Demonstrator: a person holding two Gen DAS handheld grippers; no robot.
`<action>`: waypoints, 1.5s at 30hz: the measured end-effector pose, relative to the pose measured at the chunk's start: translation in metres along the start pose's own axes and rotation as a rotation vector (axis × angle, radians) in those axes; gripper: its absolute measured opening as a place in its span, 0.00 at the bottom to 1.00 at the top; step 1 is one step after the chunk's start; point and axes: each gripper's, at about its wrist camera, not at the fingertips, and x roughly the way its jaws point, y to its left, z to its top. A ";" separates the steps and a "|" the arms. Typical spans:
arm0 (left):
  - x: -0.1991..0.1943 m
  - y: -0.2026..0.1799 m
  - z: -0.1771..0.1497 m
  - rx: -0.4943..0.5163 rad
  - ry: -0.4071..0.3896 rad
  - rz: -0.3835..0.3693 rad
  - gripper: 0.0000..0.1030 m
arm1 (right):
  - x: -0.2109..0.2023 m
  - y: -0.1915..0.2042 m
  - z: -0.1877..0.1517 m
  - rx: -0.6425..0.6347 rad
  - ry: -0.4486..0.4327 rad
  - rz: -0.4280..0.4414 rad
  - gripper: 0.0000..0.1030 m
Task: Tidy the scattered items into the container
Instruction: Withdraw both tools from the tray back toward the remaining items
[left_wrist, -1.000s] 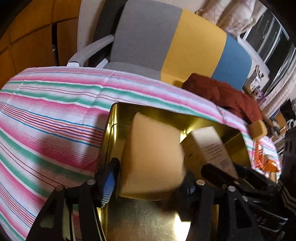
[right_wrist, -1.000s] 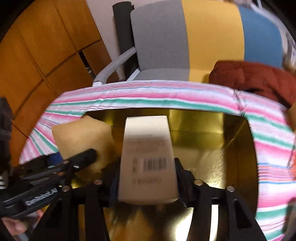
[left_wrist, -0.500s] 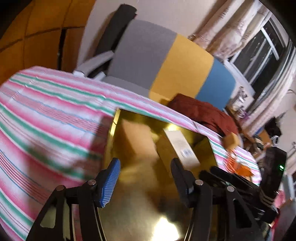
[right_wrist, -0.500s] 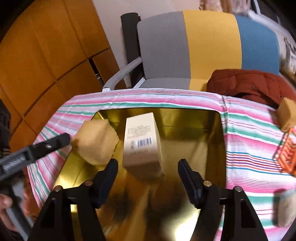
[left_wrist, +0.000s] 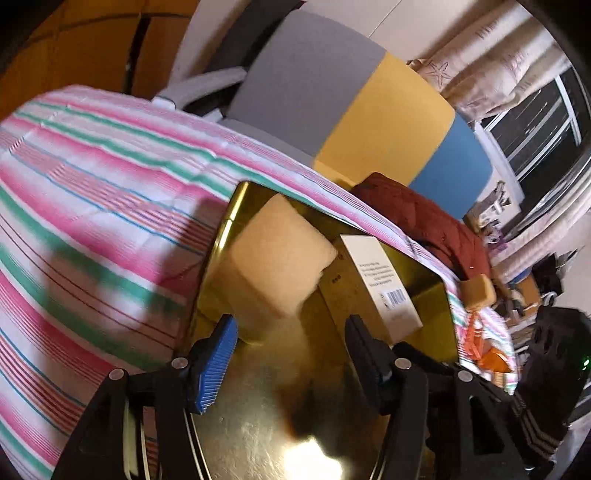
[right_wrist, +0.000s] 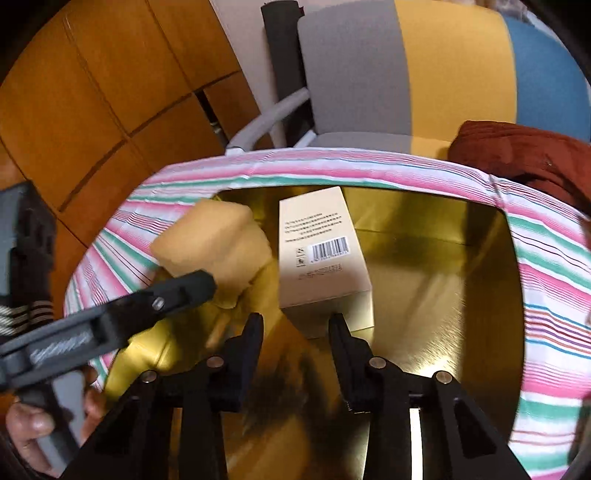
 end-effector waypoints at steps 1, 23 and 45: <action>-0.002 -0.002 -0.004 0.013 -0.008 0.003 0.61 | -0.002 0.001 -0.001 -0.005 -0.003 0.007 0.36; -0.064 -0.149 -0.114 0.419 -0.069 -0.189 0.62 | -0.166 -0.087 -0.102 0.184 -0.281 -0.163 0.56; 0.011 -0.261 -0.267 0.770 0.141 -0.221 0.63 | -0.336 -0.248 -0.274 0.602 -0.473 -0.485 0.90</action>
